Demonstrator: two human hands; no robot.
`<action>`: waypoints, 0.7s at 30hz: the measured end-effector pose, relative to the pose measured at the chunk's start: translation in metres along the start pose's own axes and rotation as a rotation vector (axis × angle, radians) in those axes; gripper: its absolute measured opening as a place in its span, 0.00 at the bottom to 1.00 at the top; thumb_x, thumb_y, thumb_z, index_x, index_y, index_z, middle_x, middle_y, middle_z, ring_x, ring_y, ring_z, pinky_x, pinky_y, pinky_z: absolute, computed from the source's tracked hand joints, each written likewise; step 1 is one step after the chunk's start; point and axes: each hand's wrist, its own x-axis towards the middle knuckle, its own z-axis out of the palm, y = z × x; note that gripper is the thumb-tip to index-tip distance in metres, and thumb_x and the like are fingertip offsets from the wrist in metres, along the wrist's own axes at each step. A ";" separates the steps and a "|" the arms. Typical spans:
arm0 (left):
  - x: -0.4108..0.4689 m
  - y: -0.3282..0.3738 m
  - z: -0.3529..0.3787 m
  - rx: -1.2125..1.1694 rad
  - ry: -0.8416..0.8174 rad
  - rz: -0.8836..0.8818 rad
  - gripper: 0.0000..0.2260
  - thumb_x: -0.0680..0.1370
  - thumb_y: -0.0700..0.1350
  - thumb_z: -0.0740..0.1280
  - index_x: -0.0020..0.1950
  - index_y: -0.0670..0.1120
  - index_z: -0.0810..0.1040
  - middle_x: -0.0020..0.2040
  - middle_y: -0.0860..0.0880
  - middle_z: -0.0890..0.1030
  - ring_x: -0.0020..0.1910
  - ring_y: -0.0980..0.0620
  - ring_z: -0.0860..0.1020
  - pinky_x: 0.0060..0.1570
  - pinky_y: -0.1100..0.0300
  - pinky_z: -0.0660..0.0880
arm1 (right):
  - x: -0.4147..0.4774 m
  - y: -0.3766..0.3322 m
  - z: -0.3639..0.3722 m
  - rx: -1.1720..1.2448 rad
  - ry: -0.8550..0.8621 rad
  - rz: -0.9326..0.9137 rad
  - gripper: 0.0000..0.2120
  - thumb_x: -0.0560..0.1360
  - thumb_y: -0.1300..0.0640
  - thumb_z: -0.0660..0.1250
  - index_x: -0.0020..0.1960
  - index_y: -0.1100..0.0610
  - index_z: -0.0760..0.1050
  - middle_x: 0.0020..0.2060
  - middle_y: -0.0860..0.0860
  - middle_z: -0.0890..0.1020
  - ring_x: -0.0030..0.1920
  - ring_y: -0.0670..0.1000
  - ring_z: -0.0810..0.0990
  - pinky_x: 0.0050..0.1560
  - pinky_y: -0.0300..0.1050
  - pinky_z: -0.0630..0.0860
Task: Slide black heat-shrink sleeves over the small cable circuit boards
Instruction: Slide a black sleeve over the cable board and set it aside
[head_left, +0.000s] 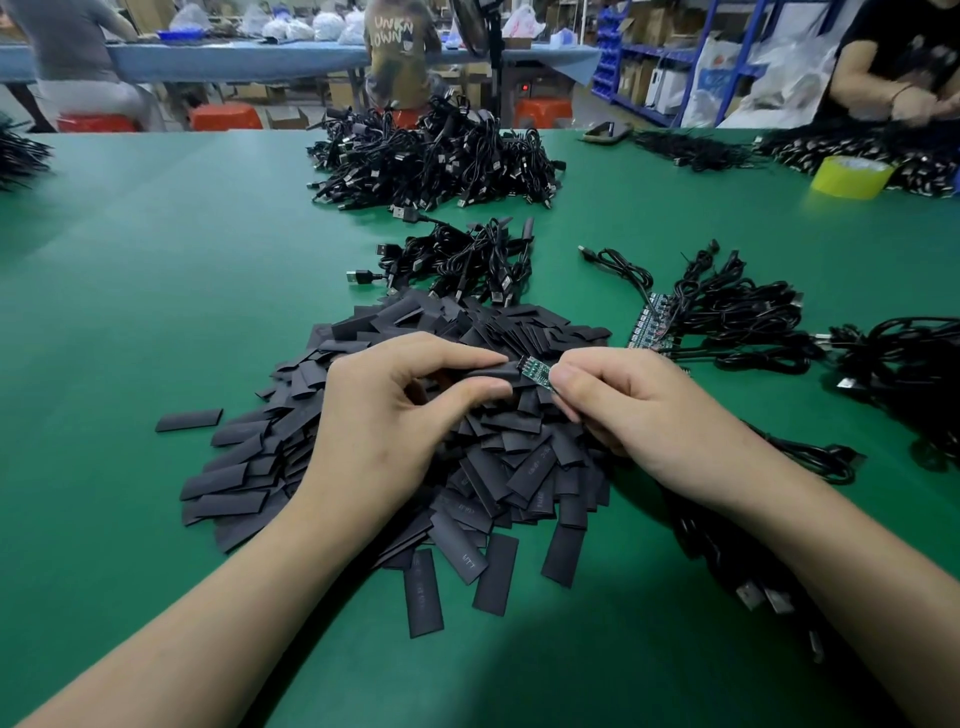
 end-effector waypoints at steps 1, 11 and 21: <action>0.000 0.000 0.000 -0.004 0.003 -0.004 0.07 0.73 0.49 0.78 0.49 0.57 0.87 0.43 0.59 0.86 0.39 0.55 0.81 0.39 0.53 0.76 | 0.000 0.000 0.000 0.005 0.003 0.003 0.19 0.84 0.48 0.58 0.36 0.53 0.68 0.27 0.45 0.66 0.29 0.45 0.63 0.35 0.46 0.60; 0.000 0.003 -0.001 0.048 -0.023 0.016 0.07 0.72 0.47 0.78 0.49 0.52 0.88 0.43 0.57 0.86 0.43 0.54 0.82 0.41 0.60 0.75 | -0.001 -0.003 0.002 -0.093 0.008 -0.021 0.19 0.83 0.47 0.59 0.35 0.54 0.65 0.27 0.45 0.64 0.29 0.45 0.62 0.34 0.50 0.61; 0.001 0.004 -0.005 0.079 -0.243 0.114 0.09 0.72 0.48 0.78 0.50 0.49 0.89 0.44 0.54 0.85 0.43 0.52 0.83 0.44 0.57 0.78 | -0.002 -0.005 0.003 -0.198 -0.083 -0.020 0.19 0.83 0.51 0.61 0.35 0.57 0.69 0.27 0.45 0.68 0.30 0.43 0.66 0.33 0.40 0.62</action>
